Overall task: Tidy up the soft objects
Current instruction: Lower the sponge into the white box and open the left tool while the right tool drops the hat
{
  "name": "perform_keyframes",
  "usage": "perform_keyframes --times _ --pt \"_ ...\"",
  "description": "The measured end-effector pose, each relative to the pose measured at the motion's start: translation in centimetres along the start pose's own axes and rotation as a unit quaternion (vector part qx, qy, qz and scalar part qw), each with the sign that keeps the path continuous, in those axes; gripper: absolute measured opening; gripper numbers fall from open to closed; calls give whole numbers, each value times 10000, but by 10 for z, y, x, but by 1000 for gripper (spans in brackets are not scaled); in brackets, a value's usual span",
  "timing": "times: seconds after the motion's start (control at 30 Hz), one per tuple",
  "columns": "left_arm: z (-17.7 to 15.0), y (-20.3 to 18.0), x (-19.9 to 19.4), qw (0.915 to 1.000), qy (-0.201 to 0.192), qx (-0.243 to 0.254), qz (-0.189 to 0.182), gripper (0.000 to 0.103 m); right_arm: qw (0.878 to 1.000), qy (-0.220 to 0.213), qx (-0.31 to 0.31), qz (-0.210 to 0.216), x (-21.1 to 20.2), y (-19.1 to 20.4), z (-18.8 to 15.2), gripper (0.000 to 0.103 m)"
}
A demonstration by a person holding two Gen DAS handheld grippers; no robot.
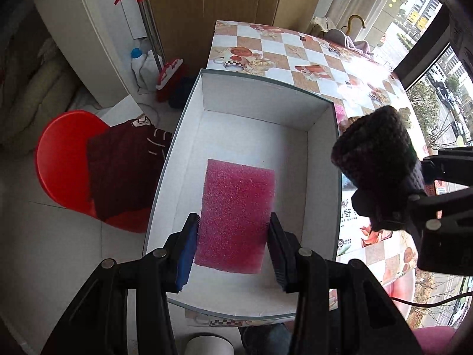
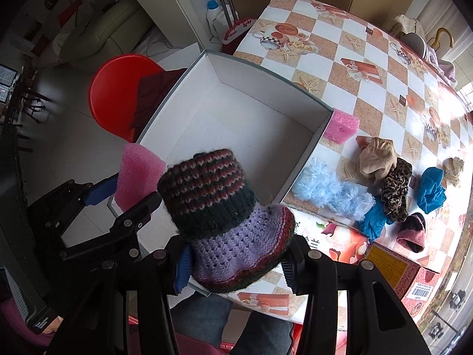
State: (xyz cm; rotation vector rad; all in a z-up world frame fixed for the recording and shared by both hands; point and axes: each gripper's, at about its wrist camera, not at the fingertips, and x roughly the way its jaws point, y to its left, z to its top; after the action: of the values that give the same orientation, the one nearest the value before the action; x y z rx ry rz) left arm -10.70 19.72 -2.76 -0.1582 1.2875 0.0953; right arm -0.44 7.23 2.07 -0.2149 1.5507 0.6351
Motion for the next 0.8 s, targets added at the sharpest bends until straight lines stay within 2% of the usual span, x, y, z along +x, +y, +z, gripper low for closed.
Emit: perform_keyframes --times 0.1,0.17,0.23,0.3,0.37,0.47,0.5,0.53,0.57,0.6,0.7,0.8 --pt "-1 0 -1 10000 -42 4 -42 50 10000 19 -20 3 2 3 3 51" --pt "-3 -2 -4 9999 -109 42 -39 55 10000 38 -13 -7 4 3 5 53" --pt "-4 -3 -5 9999 -146 75 -2 71 10000 33 -7 -10 4 3 6 54" --pt "-4 -5 -5 9998 -122 96 83 78 10000 -2 24 5 3 2 6 64" --pt "-4 -5 -4 9999 -104 79 107 79 9999 -73 86 33 0 -1 7 76" --pt "-3 -4 -3 9999 -101 -1 -28 81 9996 -111 229 109 -4 -8 9 86" --pt "-2 -4 -3 10000 -96 -15 -10 85 9994 -109 294 146 -5 -10 10 89" --pt "-1 -4 -2 10000 -73 -18 23 92 9991 -105 367 180 -5 -14 10 98" --pt "0 -5 -2 10000 -36 -30 51 96 9987 -85 459 209 -6 -17 10 103" --pt "1 -4 0 10000 11 -52 77 103 9982 -81 540 241 -6 -21 10 103" --pt "3 -4 1 9999 54 -112 101 103 9969 91 744 230 -3 -32 12 103" --pt "6 -6 2 9998 86 -64 149 103 9958 82 875 249 -5 -42 11 103"
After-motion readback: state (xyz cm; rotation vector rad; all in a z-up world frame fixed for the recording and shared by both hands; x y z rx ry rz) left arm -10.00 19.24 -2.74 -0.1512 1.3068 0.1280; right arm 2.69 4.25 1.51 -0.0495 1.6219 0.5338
